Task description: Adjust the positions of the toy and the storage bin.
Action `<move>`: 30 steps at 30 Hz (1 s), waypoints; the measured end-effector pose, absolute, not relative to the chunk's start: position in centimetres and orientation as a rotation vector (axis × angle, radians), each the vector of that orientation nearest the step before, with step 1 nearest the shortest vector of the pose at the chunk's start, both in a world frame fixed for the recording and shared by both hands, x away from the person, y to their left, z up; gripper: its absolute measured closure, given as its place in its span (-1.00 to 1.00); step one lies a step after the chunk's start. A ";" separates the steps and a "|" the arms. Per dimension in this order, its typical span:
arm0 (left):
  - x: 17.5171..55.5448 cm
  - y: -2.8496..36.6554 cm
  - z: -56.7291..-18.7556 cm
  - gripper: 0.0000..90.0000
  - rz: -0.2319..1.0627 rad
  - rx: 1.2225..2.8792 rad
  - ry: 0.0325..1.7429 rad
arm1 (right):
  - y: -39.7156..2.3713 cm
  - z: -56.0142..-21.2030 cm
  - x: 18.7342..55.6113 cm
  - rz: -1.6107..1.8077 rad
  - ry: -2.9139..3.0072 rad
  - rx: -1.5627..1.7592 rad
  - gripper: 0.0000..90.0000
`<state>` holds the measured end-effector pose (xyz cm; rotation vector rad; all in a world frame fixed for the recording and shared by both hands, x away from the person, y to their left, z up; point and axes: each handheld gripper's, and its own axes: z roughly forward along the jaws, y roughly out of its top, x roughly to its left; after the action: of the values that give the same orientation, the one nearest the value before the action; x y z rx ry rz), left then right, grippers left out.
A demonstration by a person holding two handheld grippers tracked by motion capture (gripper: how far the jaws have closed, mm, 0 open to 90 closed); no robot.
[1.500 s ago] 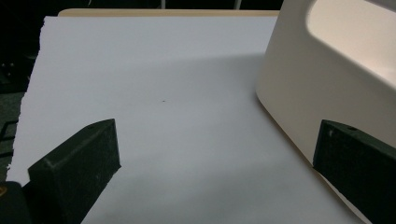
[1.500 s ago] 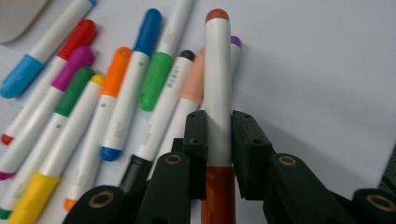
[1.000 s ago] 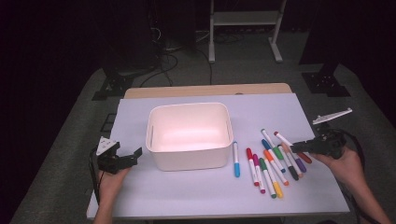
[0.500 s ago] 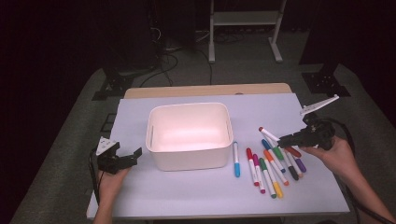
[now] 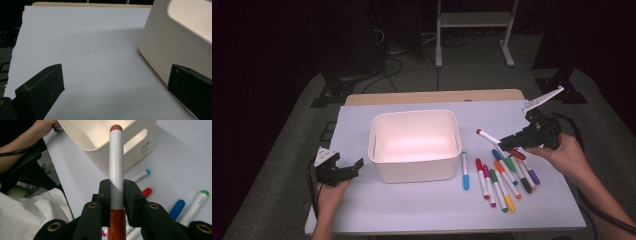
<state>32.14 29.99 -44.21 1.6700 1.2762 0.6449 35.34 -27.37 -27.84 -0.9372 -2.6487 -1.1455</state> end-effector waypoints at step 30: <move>32.2 30.2 -44.3 -1.00 0.633 1.659 1.285 | -17.8 -23.9 37.6 -1.053 -2.704 -0.640 0.68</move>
<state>32.23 30.16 -44.30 1.6589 1.2848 0.6335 37.63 -17.75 -23.85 -0.6397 -2.7037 -1.0527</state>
